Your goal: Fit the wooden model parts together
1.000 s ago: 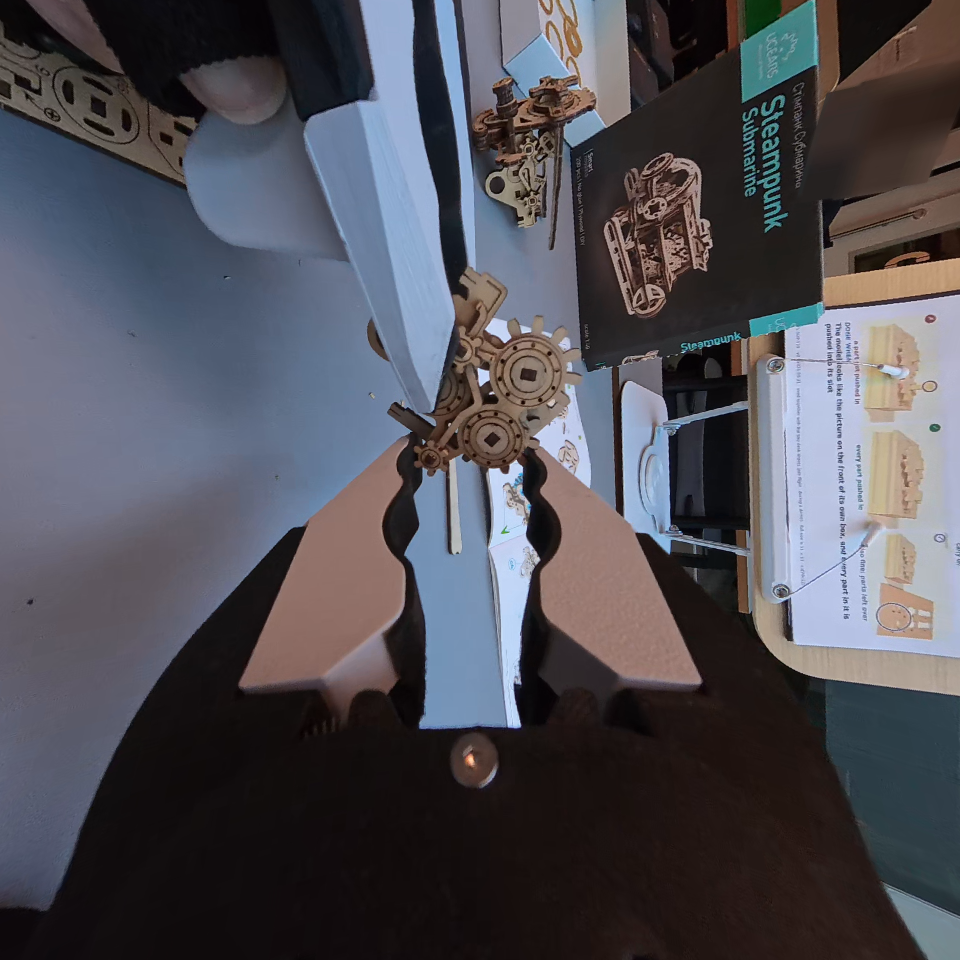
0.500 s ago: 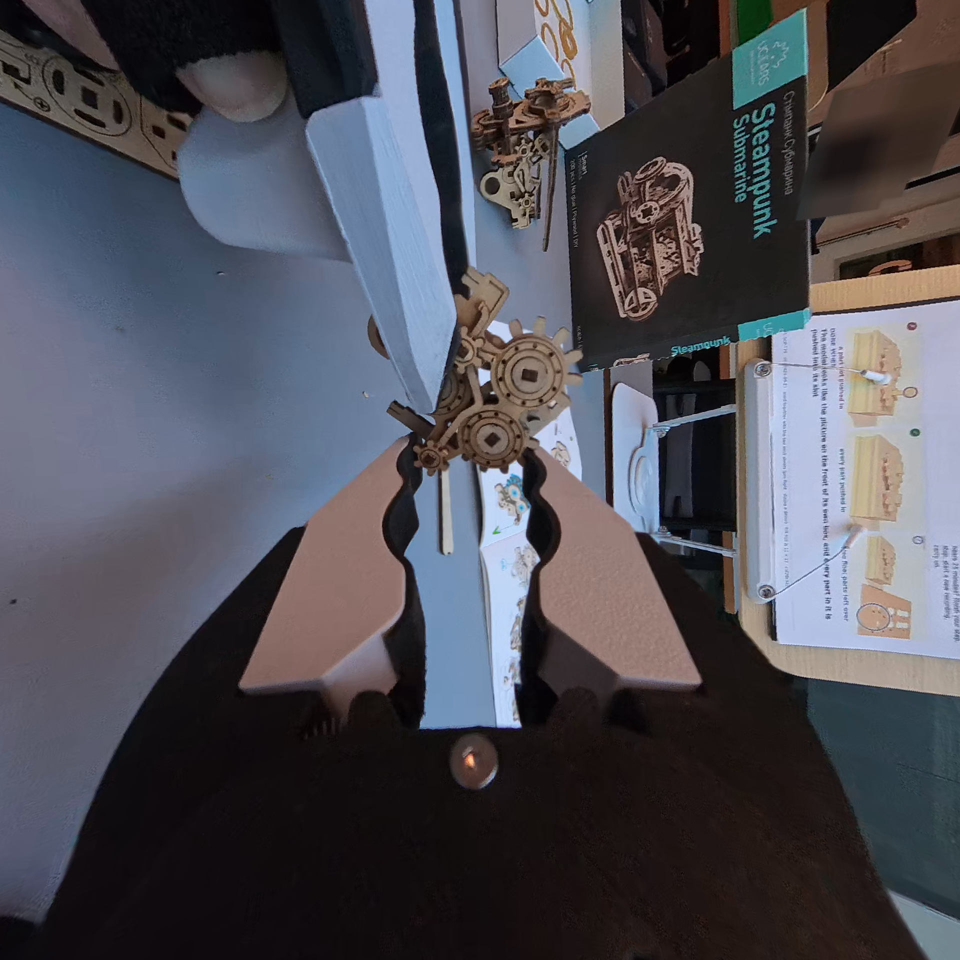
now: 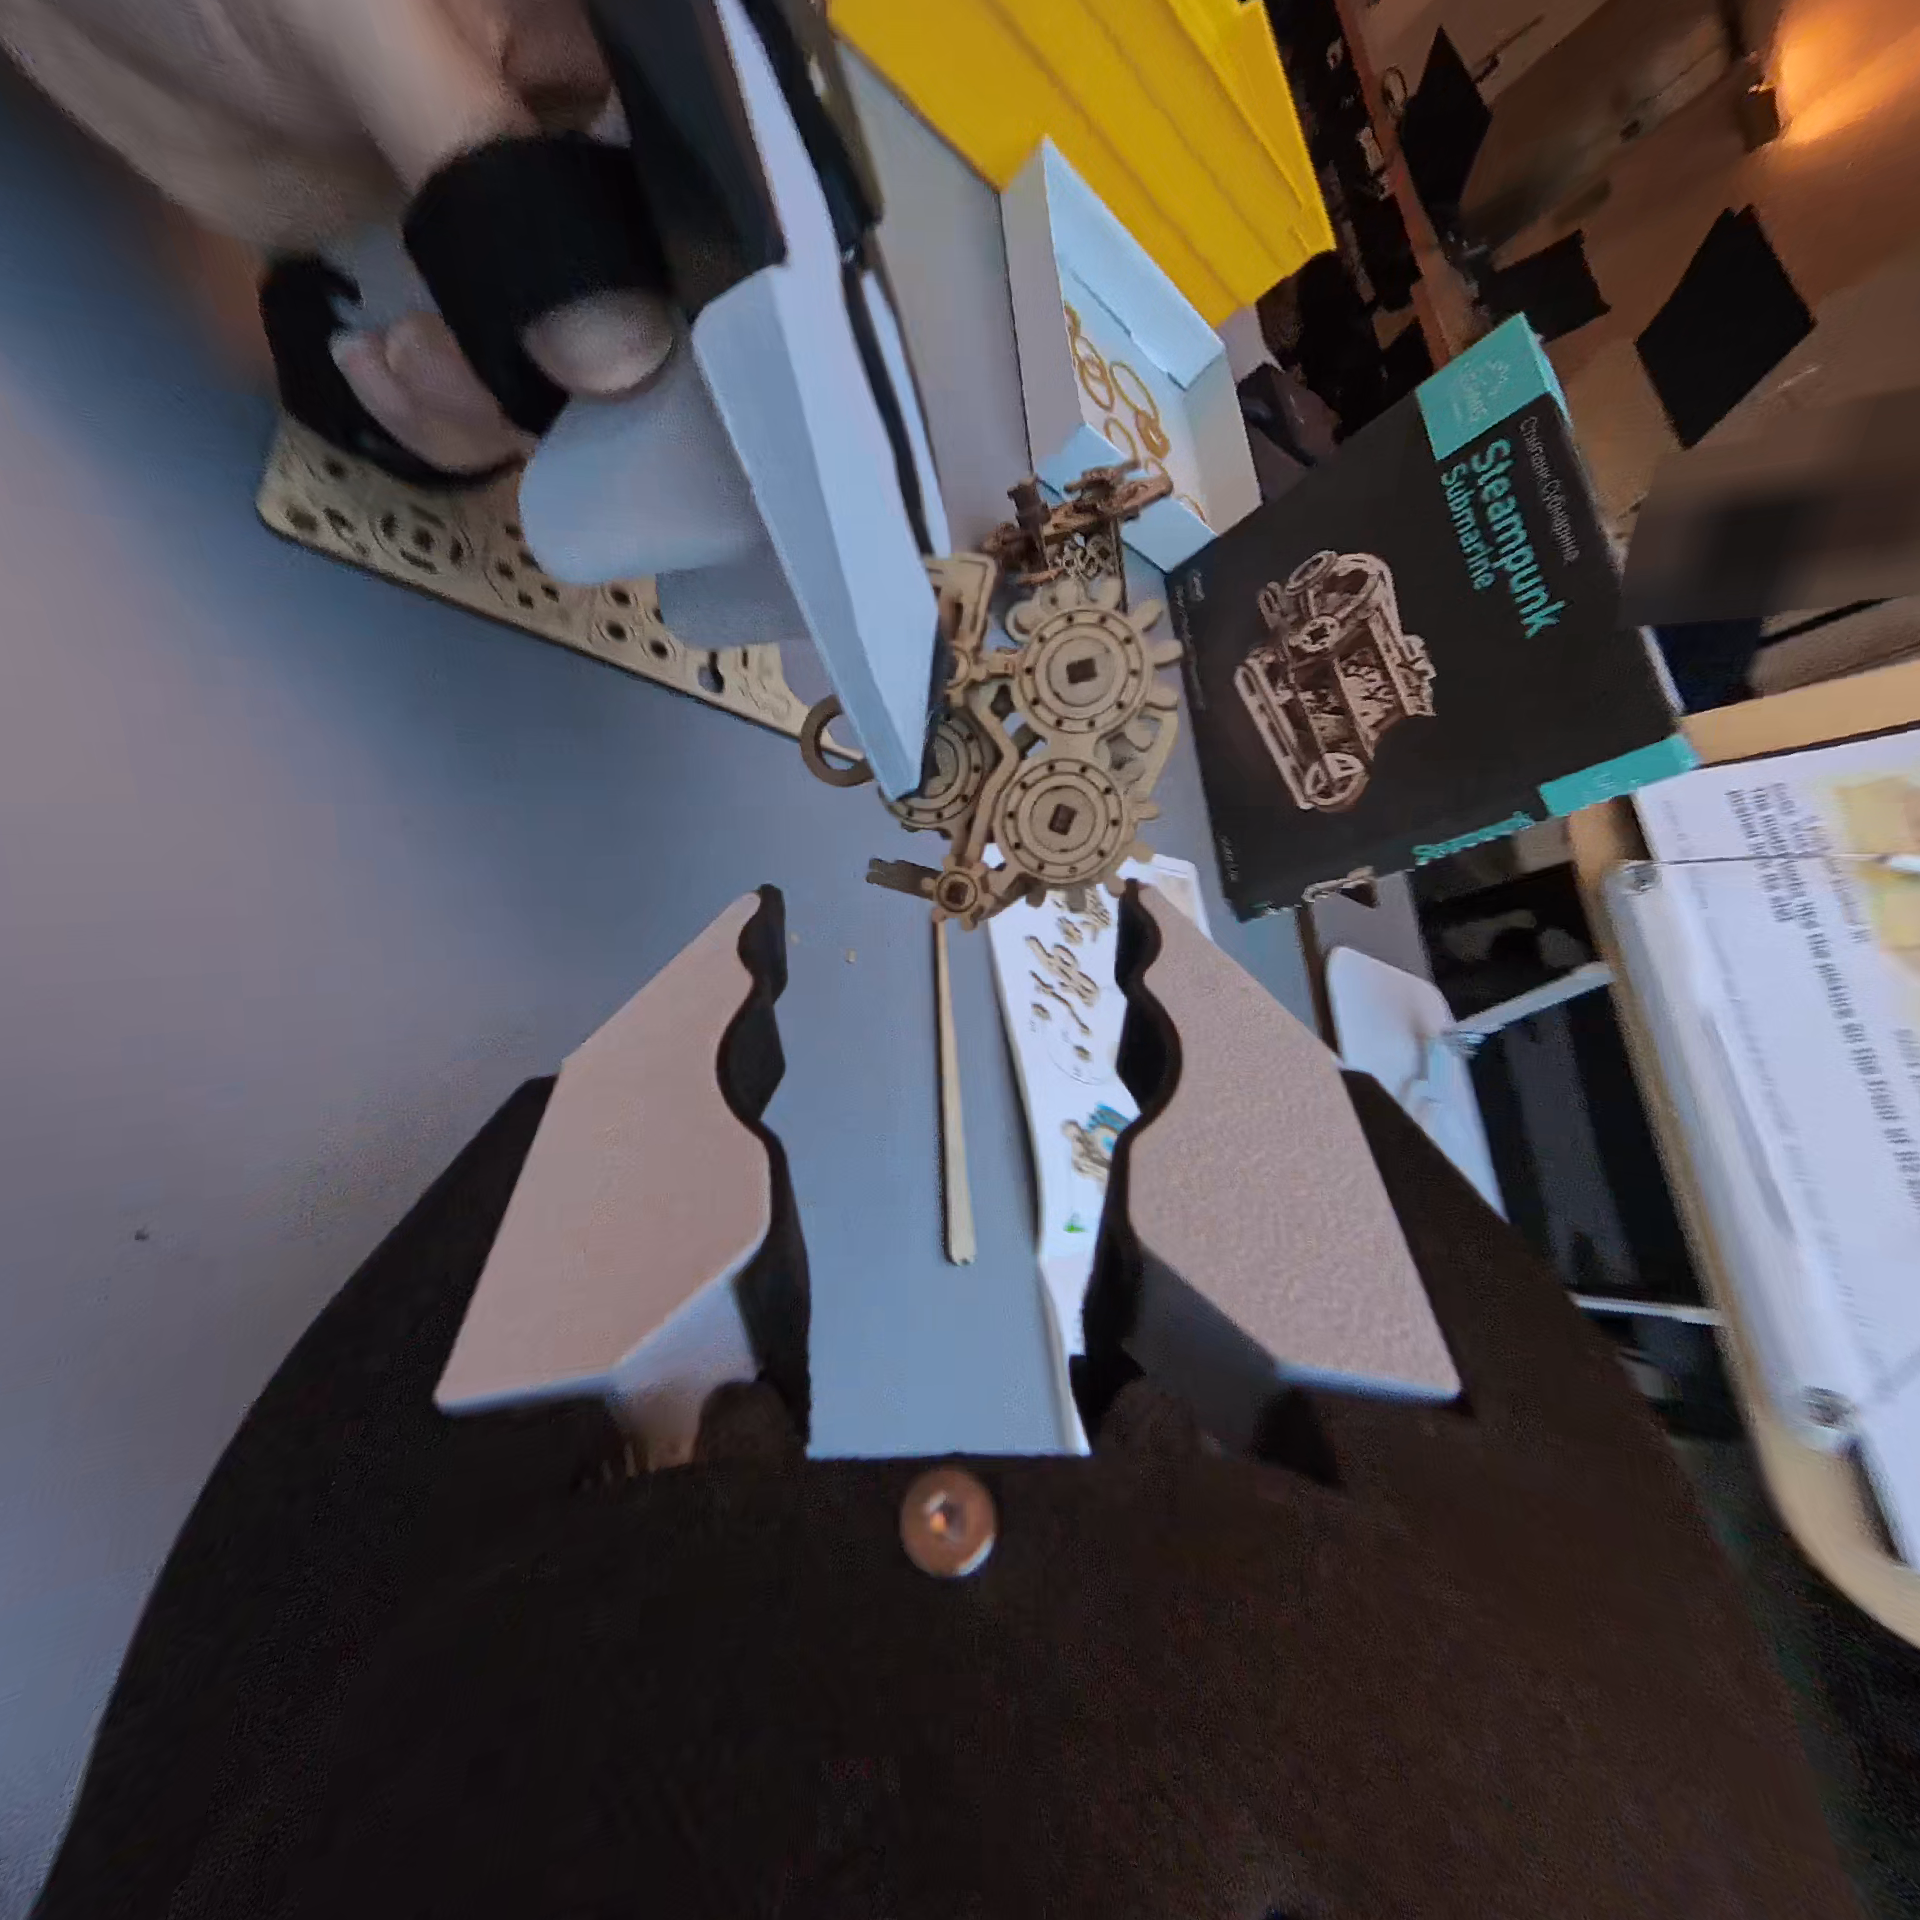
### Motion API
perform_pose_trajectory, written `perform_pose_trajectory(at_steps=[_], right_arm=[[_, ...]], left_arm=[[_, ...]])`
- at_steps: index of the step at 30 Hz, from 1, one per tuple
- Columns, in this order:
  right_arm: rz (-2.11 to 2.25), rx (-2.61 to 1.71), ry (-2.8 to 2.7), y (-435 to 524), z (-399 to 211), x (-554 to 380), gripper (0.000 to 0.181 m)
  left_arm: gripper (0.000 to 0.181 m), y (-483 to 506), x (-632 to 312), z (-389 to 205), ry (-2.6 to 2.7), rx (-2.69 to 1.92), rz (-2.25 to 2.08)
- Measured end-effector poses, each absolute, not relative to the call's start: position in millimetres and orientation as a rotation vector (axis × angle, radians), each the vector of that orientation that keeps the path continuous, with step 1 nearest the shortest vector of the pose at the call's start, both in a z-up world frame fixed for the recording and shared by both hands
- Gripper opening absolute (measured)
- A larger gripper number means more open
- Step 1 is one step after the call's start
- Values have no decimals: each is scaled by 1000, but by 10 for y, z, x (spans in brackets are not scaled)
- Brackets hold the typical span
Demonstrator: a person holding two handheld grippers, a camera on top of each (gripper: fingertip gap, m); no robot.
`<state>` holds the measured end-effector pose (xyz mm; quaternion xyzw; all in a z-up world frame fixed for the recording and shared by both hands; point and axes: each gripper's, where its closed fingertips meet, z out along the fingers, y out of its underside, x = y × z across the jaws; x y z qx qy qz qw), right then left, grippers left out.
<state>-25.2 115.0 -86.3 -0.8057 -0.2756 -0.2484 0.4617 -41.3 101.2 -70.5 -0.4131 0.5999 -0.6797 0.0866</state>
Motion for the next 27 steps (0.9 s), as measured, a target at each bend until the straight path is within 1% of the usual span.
perform_pose_trajectory(at_steps=[2,5,10,12,14,18,20,23,27], right_arm=[[-386,-1993,-546,1148,-849,-277,64],[-209,-1903,-393,1147,-724,-247,68],[-58,-1825,-206,1206,-745,-303,55],[6,-1834,-227,1215,-788,-425,40],[-8,-1829,-226,1210,-789,-395,34],[106,-1849,-208,1193,-835,-388,31],[114,-1862,-214,1185,-863,-378,31],[108,-1865,-219,1160,-846,-327,26],[253,-1906,-188,1101,-888,-276,26]], left_arm=[[16,1038,-404,-697,1763,-1255,-2052],[16,1097,-386,-677,1717,-1282,-2056],[16,1112,-387,-618,1647,-1298,-2111],[16,1032,-414,-645,1688,-1293,-2123],[16,982,-429,-669,1704,-1289,-2126],[16,970,-422,-703,1725,-1312,-2140],[16,966,-415,-732,1736,-1339,-2156],[18,976,-419,-758,1794,-1331,-2138],[29,1165,-417,-622,1858,-1150,-1958]])
